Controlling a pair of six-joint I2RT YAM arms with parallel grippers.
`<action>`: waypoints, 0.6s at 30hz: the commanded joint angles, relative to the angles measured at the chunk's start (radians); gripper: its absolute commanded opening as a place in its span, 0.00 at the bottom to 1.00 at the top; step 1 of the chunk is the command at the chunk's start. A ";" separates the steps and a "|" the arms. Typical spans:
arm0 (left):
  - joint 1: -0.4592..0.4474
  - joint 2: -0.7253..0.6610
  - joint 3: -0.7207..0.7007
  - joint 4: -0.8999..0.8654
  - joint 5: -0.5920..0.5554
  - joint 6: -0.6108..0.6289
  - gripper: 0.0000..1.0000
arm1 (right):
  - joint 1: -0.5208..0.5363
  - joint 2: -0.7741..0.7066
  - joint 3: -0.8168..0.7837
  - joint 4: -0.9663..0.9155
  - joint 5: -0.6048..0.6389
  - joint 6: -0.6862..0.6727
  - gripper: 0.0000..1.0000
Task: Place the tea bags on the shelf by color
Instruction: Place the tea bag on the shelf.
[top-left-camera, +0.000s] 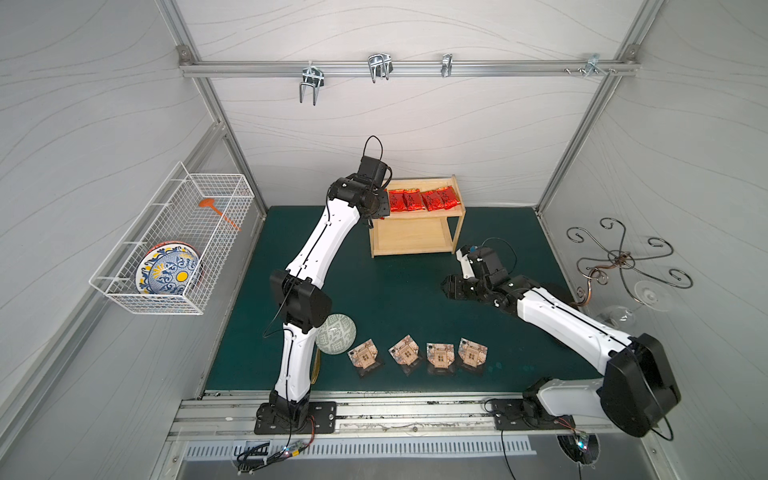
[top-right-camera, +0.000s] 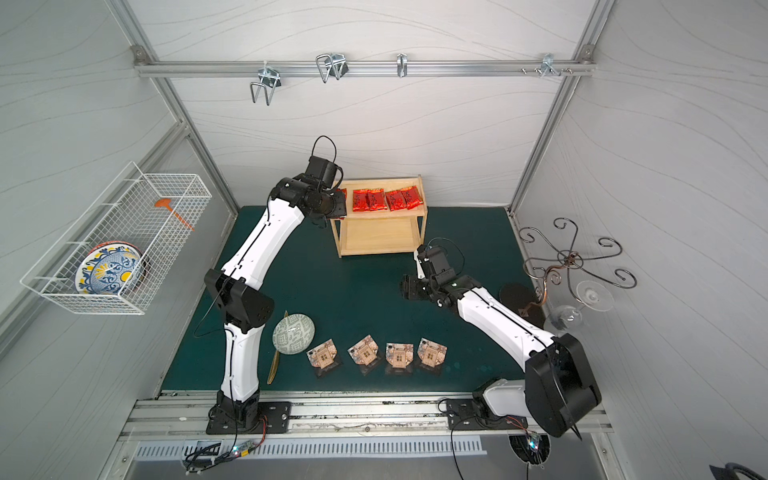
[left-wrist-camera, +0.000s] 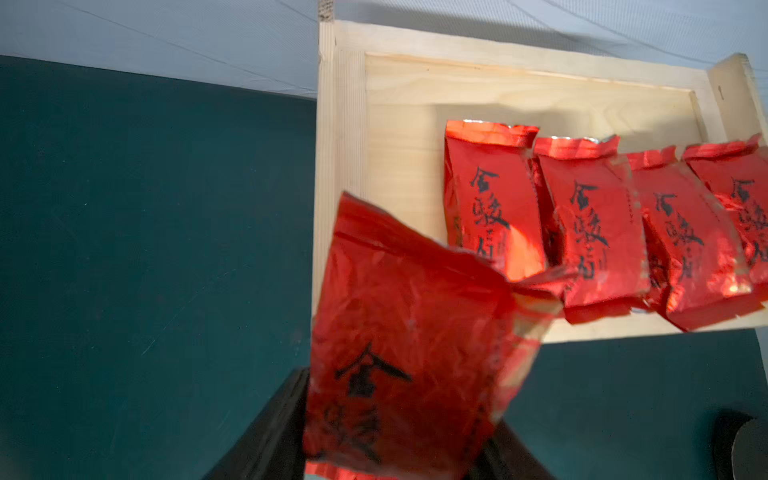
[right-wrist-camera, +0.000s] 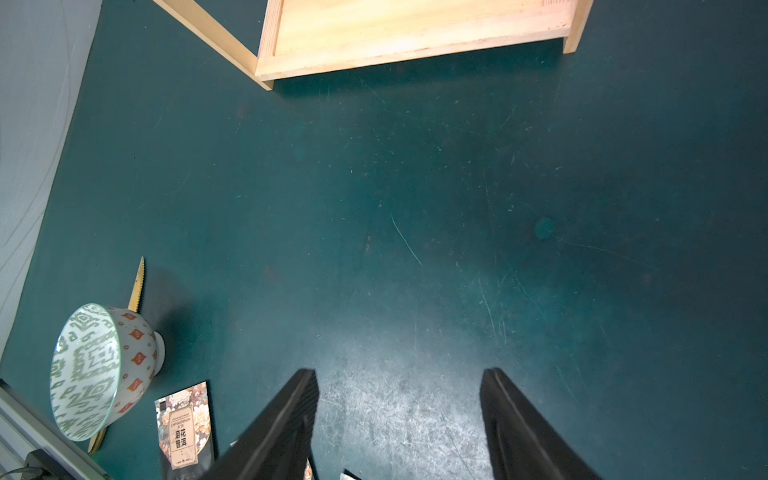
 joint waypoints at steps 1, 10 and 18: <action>0.013 0.024 0.048 0.075 0.028 -0.006 0.56 | -0.010 -0.018 0.003 -0.024 -0.007 -0.004 0.67; 0.022 0.054 0.028 0.119 0.030 -0.053 0.56 | -0.021 -0.014 -0.007 -0.017 -0.021 -0.002 0.67; 0.023 0.067 0.020 0.140 0.042 -0.064 0.57 | -0.021 -0.002 -0.010 -0.008 -0.023 0.001 0.67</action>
